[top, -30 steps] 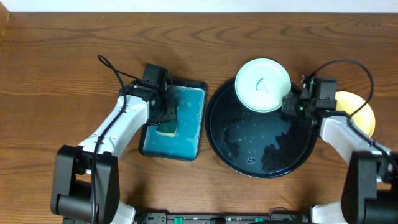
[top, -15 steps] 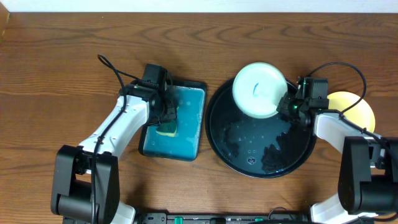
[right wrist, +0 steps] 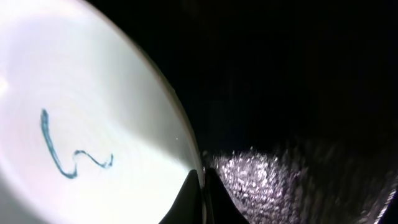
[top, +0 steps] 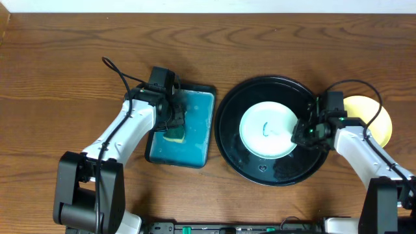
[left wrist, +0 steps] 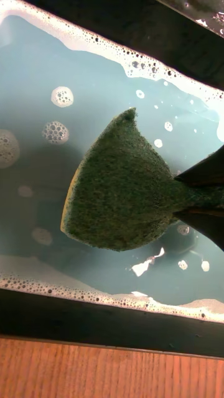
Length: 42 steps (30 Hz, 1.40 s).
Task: Clean dirty plates on tray and stack at the side
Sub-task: 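Scrub the pale green plate with the sponge in the left gripper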
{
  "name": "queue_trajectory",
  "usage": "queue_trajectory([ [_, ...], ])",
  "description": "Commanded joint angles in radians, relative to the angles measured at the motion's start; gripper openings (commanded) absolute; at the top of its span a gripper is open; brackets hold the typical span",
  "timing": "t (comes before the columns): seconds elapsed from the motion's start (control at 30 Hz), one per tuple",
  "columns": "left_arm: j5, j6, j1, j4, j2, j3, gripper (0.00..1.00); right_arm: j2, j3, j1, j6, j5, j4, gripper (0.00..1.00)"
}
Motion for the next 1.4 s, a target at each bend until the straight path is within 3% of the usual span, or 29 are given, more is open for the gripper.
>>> queue_trajectory([
  [0.0, 0.033, 0.021, -0.002, -0.001, 0.005, -0.008, 0.07, -0.001, -0.039, 0.013, -0.019, -0.005, 0.028, 0.01],
  [0.2, 0.092, 0.096, -0.085, 0.026, 0.005, -0.008, 0.07, -0.001, -0.055, 0.014, -0.019, -0.004, 0.09, 0.02],
  [0.23, 0.092, 0.104, -0.104, 0.035, 0.005, -0.008, 0.07, -0.001, -0.055, 0.014, -0.019, -0.004, 0.098, 0.17],
  [0.27, 0.093, 0.104, -0.128, 0.053, 0.005, -0.008, 0.07, -0.001, -0.055, 0.014, -0.019, -0.004, 0.108, 0.21],
  [0.37, 0.096, 0.122, -0.18, 0.098, -0.004, -0.003, 0.08, 0.003, -0.056, 0.014, -0.019, -0.005, 0.121, 0.01],
  [0.53, 0.104, 0.122, -0.249, 0.119, -0.022, 0.042, 0.07, 0.011, -0.06, 0.019, -0.047, -0.104, 0.119, 0.01],
  [0.7, 0.226, 0.113, -0.35, 0.223, -0.022, 0.053, 0.07, 0.011, -0.063, 0.08, -0.045, -0.12, 0.095, 0.01],
  [0.87, 0.222, 0.077, -0.455, 0.327, -0.021, 0.053, 0.07, 0.011, -0.063, 0.134, -0.008, -0.105, 0.088, 0.01],
  [1.0, 0.187, -0.063, -0.516, 0.421, -0.008, 0.052, 0.07, 0.011, -0.063, 0.142, 0.008, -0.098, 0.085, 0.01],
  [1.37, 0.169, -0.101, -0.59, 0.498, 0.174, 0.052, 0.07, 0.011, -0.063, 0.142, 0.008, -0.098, 0.068, 0.01],
])
